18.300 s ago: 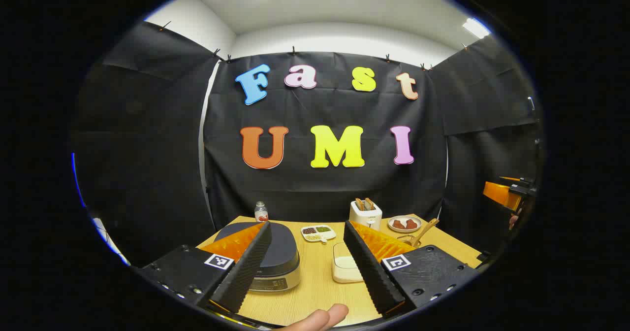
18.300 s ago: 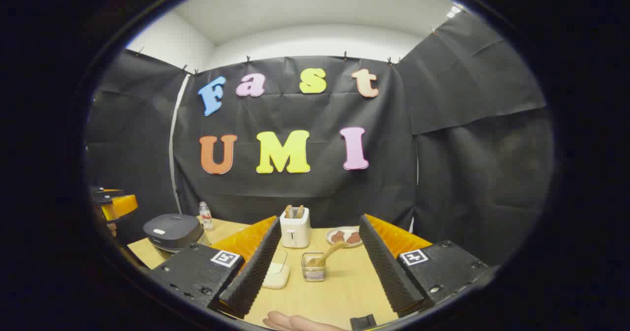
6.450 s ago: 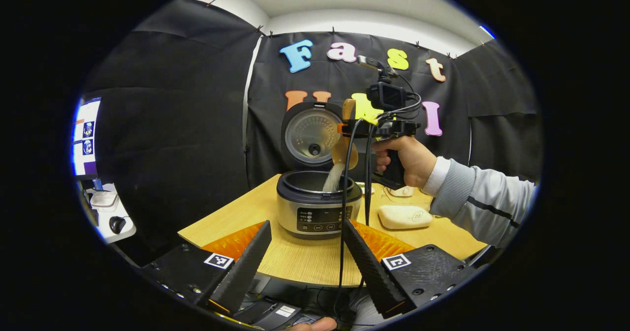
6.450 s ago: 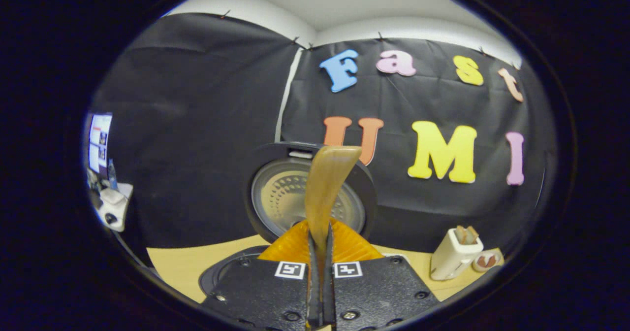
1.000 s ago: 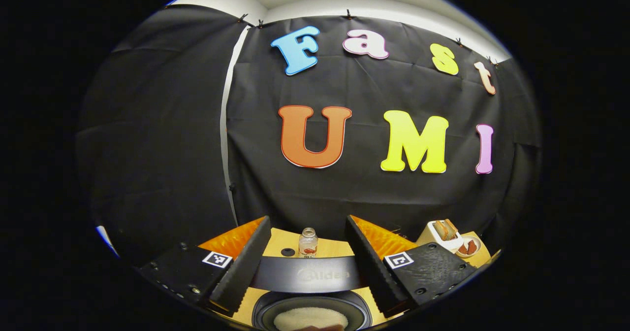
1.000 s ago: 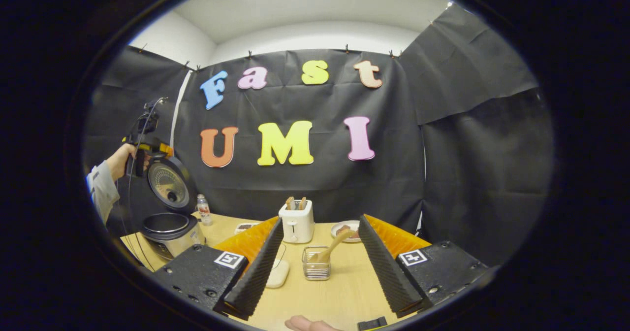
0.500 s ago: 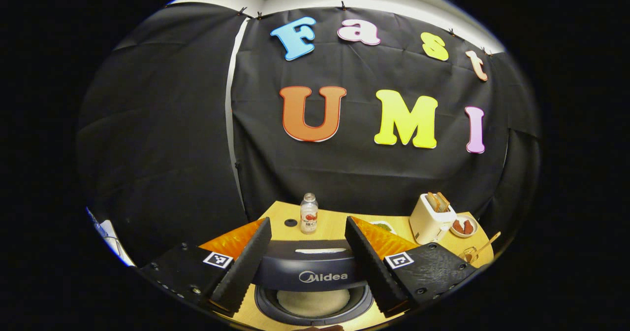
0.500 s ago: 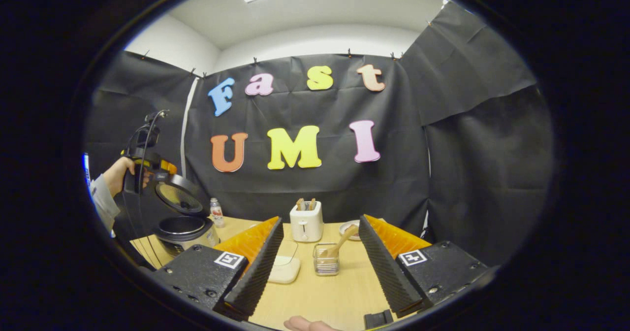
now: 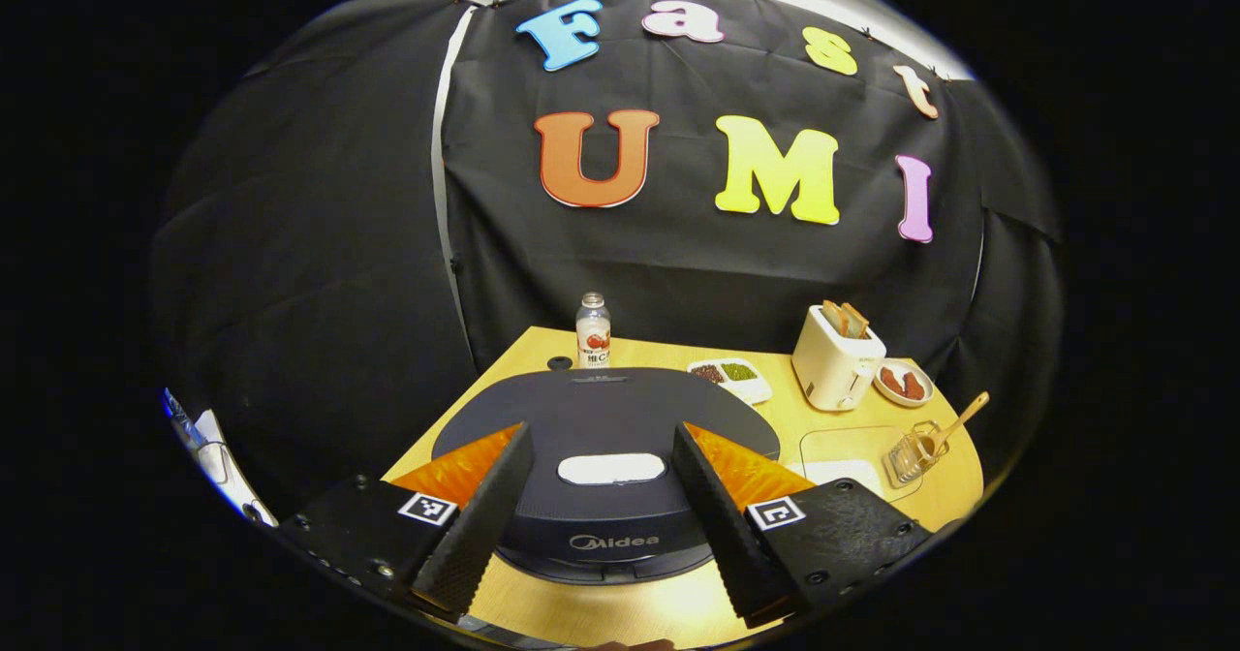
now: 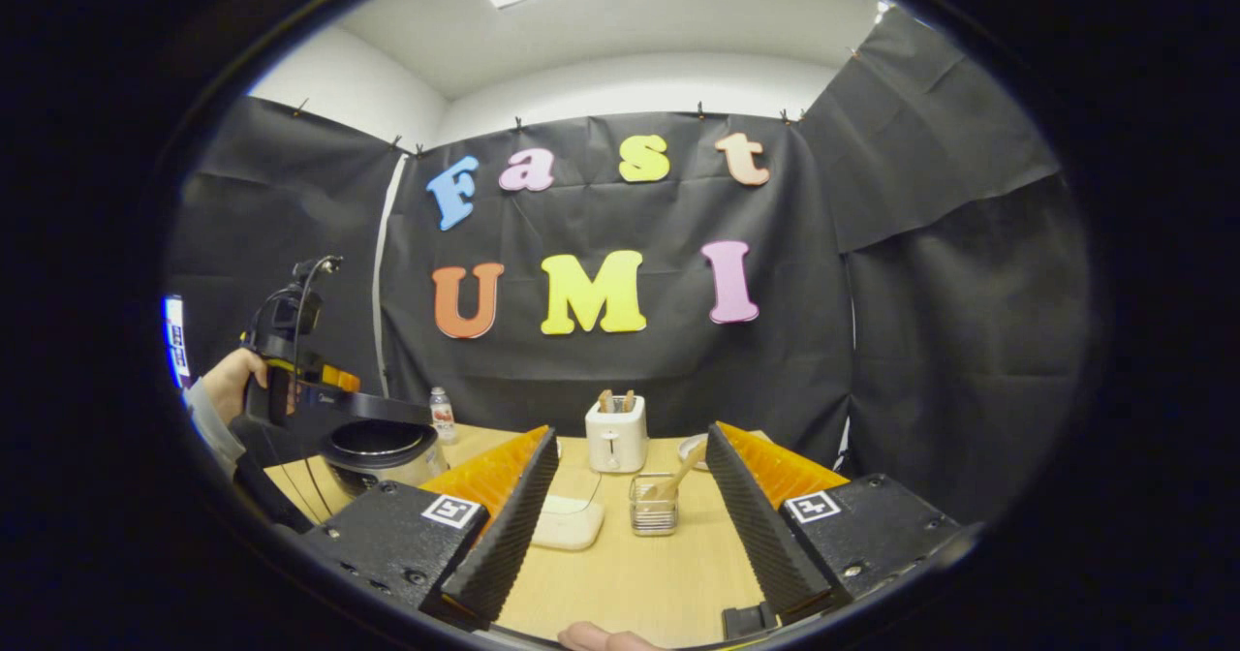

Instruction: Close the left gripper, press the button to open the rice cooker; take a wooden spoon from the chopstick holder with the right hand, scoop a spoonful of rice and pour it into the rice cooker, then put the wooden spoon back into the chopstick holder.

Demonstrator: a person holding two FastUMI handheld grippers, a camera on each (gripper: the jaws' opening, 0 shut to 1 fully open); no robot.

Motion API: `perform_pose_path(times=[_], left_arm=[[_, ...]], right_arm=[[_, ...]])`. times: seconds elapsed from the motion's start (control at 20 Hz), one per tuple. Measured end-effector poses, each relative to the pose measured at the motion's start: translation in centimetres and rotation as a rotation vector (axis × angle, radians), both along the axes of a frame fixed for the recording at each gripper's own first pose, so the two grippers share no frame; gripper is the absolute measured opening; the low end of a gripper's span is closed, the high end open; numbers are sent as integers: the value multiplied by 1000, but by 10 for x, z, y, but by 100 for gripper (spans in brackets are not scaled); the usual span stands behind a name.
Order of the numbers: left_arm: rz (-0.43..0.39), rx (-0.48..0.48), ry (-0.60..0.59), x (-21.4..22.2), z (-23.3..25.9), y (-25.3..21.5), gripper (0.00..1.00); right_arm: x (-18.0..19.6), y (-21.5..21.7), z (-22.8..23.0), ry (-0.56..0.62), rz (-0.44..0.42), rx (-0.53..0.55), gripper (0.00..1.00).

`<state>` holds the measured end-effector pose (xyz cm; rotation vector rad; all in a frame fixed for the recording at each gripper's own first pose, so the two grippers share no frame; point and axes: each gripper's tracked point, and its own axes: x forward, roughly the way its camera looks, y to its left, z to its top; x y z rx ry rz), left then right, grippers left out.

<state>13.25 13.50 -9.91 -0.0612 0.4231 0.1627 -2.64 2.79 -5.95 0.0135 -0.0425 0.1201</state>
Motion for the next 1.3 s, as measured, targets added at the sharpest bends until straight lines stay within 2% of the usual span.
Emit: perform_pose_path(times=[0.45, 0.75, 1.0, 1.3], left_arm=[[-7, -21, 127, -22, -51, -10, 94], [4, -43, 119, -37, -48, -21, 94], [19, -1, 73, -46, -49, -24, 94], [33, 19, -64, -47, -51, -25, 94]], right_arm=[[2, 15, -9, 23, 33, -6, 99], [4, 18, -16, 37, 40, -6, 99], [2, 23, -23, 37, 61, -37, 99], [7, 32, -35, 53, 70, -62, 99]])
